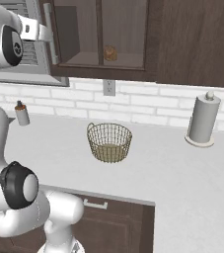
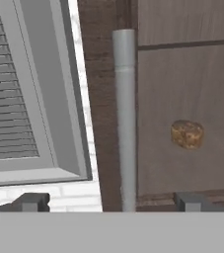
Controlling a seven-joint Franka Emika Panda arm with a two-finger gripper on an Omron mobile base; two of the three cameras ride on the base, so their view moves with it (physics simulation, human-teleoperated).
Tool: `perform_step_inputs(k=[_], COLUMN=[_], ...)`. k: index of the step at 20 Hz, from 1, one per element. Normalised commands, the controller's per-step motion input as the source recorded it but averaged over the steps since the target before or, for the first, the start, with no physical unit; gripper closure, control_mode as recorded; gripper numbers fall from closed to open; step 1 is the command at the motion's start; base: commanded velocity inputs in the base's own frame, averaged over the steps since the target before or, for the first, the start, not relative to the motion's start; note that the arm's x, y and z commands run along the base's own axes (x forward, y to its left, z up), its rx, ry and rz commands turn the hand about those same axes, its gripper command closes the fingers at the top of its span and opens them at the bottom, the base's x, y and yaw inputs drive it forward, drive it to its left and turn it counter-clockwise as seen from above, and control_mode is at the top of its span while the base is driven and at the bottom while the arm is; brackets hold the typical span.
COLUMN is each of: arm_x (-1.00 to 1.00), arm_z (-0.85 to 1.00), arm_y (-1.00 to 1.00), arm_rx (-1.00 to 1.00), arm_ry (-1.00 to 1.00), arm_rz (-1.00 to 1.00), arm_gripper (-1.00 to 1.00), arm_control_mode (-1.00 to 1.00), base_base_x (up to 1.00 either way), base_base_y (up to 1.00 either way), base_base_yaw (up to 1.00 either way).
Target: Open the cabinet, pick up the bread from the cabinet and place it in the basket. Then move the basket to the dining counter.
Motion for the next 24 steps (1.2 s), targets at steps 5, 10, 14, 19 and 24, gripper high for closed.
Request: perform_step_inputs(k=[5,10,14,19,24], arm_x=[0.47,0.49,0.51,0.44,0.43], arm_z=[-0.09,-0.18,-0.32,-0.18,-0.04], arm_y=[-0.13,-0.08,0.0,0.0,0.0], arm_rx=[0.09,0.08,0.09,0.05,0.02], arm_ry=[0.0,0.0,0.0,0.0,0.0], arm_rz=[0.0,0.0,0.0,0.0,0.01], arm_gripper=[-1.0,-1.0,-1.0,-1.0,-1.0], arm_control_mode=[-1.0,-1.0,-1.0,-1.0,-1.0], base_base_x=[0.0,0.0,0.0,0.0,0.0], base_base_y=[0.0,0.0,0.0,0.0,0.0], base_base_yaw=[0.0,0.0,0.0,0.0,0.0])
